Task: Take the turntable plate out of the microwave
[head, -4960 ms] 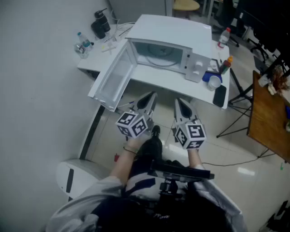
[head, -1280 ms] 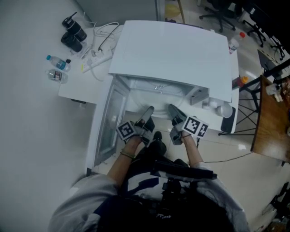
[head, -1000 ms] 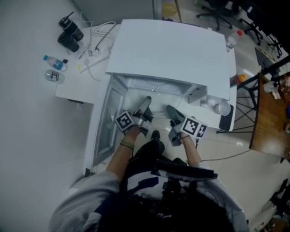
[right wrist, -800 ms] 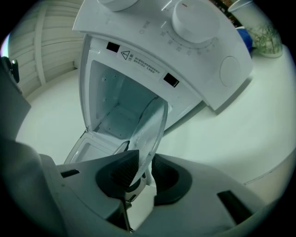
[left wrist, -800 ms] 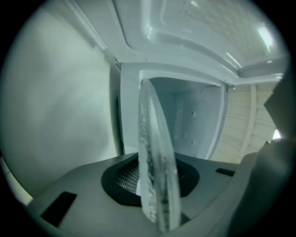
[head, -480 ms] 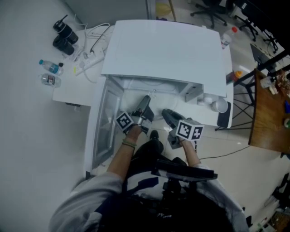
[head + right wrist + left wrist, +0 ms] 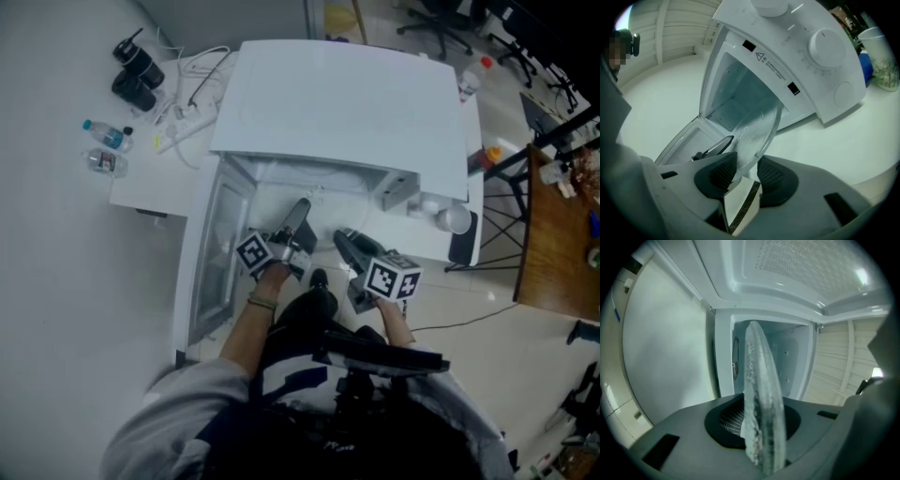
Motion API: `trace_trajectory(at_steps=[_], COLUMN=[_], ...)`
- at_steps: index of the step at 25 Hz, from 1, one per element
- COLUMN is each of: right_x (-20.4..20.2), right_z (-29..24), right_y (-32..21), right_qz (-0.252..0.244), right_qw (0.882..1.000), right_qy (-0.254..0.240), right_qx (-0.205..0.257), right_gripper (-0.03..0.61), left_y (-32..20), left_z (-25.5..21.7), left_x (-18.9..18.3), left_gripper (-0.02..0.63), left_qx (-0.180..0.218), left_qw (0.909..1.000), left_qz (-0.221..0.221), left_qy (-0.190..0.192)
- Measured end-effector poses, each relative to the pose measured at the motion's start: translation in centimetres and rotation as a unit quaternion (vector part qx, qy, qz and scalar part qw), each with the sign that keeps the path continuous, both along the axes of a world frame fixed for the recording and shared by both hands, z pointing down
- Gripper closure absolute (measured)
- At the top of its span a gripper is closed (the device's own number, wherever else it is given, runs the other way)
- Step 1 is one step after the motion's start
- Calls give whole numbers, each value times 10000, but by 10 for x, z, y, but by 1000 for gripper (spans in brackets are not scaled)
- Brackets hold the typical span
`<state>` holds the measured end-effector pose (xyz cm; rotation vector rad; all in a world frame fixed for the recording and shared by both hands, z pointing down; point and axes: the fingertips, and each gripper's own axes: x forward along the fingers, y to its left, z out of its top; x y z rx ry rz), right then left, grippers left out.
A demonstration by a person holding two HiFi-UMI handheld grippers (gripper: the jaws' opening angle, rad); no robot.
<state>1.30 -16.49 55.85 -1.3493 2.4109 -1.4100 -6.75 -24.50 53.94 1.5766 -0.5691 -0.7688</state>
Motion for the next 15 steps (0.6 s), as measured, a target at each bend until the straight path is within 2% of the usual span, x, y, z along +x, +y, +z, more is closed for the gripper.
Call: trace_trajectory(at_steps=[15], right_x=[3], right_z=[-20], right_y=[31], right_qz=[-176], right_qw=[9991], right_qy=[-102], right_qx=[365], right_gripper=[433], left_y=[36], left_z=[-22], left_x=[1], left_gripper=[551], left_qx=[131], left_qw=[9995], left_qz=[-283], left_qy=[21])
